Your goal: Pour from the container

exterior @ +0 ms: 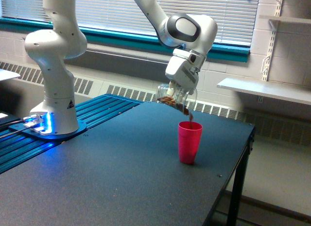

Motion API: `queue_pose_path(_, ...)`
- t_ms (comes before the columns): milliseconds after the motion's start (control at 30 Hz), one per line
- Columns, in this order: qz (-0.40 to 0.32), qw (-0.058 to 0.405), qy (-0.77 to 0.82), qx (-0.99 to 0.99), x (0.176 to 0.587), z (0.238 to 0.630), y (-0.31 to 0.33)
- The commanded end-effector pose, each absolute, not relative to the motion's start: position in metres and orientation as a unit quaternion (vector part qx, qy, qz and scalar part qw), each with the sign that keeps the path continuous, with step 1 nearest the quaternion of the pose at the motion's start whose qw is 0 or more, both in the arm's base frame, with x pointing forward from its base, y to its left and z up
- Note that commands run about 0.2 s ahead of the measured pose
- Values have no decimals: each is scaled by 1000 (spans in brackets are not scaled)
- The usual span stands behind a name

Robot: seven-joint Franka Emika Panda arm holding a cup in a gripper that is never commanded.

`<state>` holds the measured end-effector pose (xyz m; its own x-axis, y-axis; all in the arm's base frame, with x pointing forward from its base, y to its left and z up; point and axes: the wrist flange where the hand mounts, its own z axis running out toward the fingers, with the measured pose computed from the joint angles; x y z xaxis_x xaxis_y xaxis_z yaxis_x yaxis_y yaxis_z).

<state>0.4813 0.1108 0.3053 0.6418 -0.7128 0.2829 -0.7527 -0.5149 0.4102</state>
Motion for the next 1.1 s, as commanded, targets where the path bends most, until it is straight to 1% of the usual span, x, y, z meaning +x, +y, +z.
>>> queue_pose_path(33, 41, 265, -430, 862, 483, 305, 117)
queue_pose_path(1100, 33, 294, -439, 848, 487, 299, 120)
